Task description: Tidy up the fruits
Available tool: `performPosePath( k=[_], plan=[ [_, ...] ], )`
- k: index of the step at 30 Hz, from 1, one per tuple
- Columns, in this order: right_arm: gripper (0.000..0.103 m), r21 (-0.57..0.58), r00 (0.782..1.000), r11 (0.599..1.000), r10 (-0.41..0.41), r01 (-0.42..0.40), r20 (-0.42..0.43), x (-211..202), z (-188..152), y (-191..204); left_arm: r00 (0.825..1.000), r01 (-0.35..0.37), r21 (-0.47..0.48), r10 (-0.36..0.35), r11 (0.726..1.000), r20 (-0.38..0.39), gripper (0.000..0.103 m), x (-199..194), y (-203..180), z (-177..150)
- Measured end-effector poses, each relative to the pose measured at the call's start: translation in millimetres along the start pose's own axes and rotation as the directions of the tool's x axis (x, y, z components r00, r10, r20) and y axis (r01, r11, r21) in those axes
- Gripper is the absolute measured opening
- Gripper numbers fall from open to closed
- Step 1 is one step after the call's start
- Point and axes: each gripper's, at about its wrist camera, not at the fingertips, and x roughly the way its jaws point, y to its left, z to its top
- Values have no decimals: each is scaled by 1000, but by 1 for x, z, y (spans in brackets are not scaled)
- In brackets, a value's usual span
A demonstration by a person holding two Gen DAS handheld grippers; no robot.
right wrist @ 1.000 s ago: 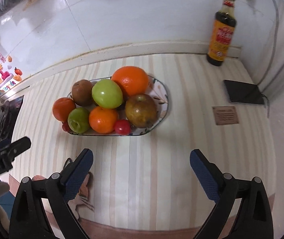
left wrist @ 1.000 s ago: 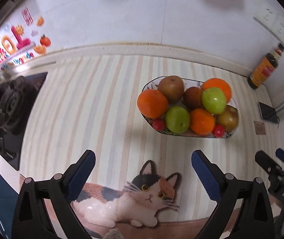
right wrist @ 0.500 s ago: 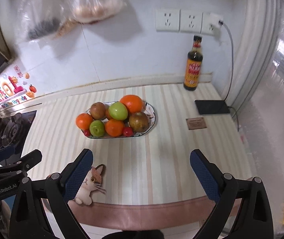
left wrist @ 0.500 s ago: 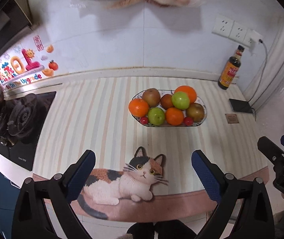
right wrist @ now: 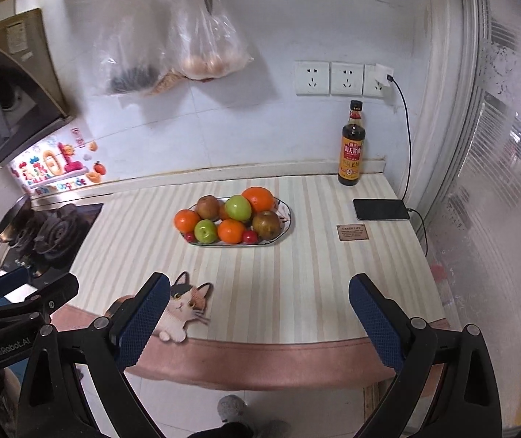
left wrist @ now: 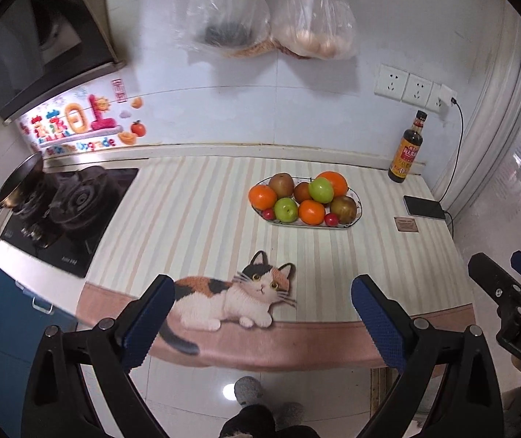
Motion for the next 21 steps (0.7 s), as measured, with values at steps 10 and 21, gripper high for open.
performPosePath(
  k=[10, 21],
  plan=[
    [101, -55, 998, 998, 10, -7, 66, -76, -18, 6, 998, -11, -7, 12, 1000, 68, 99, -55, 0, -21],
    [101, -29, 997, 1000, 5, -2, 76, -100, -20, 7, 994, -4, 15, 2, 1000, 110, 99, -69, 3, -17]
  ],
)
